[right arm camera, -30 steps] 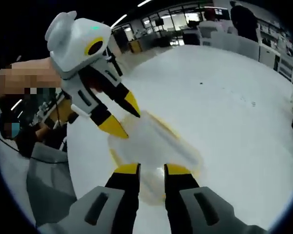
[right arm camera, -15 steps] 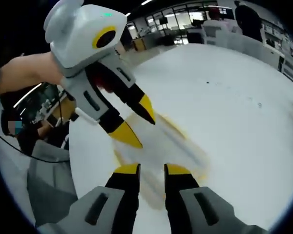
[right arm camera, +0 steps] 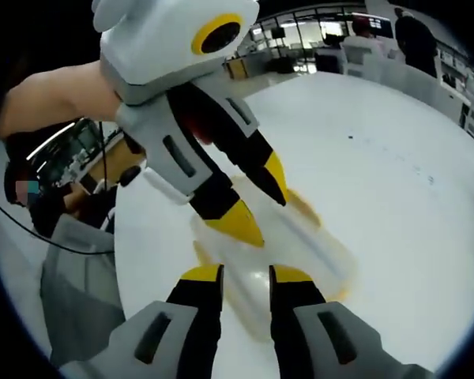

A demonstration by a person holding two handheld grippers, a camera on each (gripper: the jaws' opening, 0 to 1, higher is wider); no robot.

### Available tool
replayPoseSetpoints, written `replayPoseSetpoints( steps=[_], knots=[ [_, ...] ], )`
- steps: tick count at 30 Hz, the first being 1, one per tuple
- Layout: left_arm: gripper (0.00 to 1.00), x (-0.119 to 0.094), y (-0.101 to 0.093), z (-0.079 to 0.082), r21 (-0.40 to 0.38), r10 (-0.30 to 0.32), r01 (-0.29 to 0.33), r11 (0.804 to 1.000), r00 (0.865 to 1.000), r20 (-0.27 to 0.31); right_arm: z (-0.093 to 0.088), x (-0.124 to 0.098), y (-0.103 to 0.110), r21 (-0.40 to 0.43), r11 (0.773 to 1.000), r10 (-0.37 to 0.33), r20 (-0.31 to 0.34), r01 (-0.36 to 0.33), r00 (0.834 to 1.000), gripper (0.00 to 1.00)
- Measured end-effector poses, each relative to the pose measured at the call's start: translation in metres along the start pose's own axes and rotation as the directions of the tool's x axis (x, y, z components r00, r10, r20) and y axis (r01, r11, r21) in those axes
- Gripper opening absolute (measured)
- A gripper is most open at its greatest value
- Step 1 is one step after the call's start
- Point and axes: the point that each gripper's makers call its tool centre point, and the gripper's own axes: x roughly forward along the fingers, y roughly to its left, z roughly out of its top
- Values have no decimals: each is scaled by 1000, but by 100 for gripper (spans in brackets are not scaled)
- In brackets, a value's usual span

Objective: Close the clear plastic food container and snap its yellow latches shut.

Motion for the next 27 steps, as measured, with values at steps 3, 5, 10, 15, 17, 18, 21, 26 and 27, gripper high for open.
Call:
replayPoseSetpoints(
  steps=[3, 5, 10, 15, 17, 18, 21, 26, 27],
  knots=[
    [19, 1, 1, 1, -1, 0, 0, 1000, 1000, 0, 0, 1, 2, -6, 1000, 7, 2, -7, 1000, 22],
    [19, 2, 1, 1, 0, -1, 1, 1000, 1000, 1, 0, 1, 3, -11, 1000, 11, 2, -11, 1000, 24],
    [20, 2, 2, 4, 15, 0, 0, 1000, 1000, 7, -2, 3, 8, -82, 996, 16, -3, -16, 1000, 25],
    [21, 2, 1, 5, 26, -1, 1, 1000, 1000, 0, -2, 5, 9, -120, 993, 10, -1, -10, 1000, 26],
    [21, 3, 2, 5, 30, 0, 0, 1000, 1000, -3, -3, 5, 9, -129, 992, 10, 1, -9, 1000, 27],
    [21, 3, 4, 6, 28, 0, 0, 1000, 1000, -5, -3, 5, 10, -135, 991, 10, 2, -9, 1000, 28],
    [22, 3, 4, 6, 35, 1, -1, 999, 1000, -10, -4, 6, 10, -163, 987, 5, 3, -4, 1000, 29],
    [23, 6, 4, 5, 38, -3, 4, 999, 1000, -20, -5, 6, 11, -189, 982, -2, 7, 4, 1000, 30],
    [23, 6, 3, 6, 40, -4, 5, 999, 1000, -20, -6, 7, 12, -191, 982, -2, 8, 4, 1000, 30]
  ],
)
